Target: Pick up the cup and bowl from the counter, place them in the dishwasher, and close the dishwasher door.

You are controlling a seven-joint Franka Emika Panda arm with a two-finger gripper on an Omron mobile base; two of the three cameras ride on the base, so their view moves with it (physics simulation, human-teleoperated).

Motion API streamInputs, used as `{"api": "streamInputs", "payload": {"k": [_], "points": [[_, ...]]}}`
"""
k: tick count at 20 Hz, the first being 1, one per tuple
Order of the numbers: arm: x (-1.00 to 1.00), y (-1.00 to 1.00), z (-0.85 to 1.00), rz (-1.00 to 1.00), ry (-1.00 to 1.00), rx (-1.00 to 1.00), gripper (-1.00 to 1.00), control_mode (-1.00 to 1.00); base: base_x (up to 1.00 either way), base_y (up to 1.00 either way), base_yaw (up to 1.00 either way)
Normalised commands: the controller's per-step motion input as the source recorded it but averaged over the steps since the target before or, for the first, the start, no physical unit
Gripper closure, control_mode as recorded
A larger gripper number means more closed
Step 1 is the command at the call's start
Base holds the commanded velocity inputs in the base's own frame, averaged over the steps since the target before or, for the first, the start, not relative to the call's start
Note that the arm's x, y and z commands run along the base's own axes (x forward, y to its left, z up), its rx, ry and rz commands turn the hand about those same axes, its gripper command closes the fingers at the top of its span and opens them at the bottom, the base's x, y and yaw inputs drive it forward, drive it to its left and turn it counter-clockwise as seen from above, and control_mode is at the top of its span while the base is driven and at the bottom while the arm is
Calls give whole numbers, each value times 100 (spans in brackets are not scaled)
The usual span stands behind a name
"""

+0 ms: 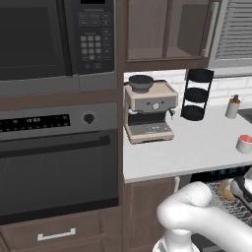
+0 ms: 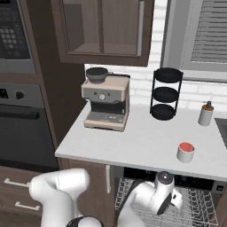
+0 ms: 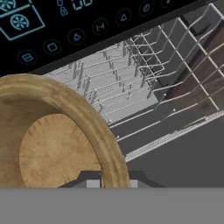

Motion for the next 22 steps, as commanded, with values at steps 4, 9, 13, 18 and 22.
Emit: {"api": "streamInputs", "payload": {"k": [4,9,13,18,22], "points": [[30,0,-11,0,0,0,100,-100,0,0,0],[21,0,-32,0,0,0,100,-100,0,0,0],[15,0,-44,1,0,0,100,-100,0,0,0],[15,0,-51,0,0,0,100,-100,0,0,0],[19,0,-48,0,0,0,100,-100,0,0,0]]}}
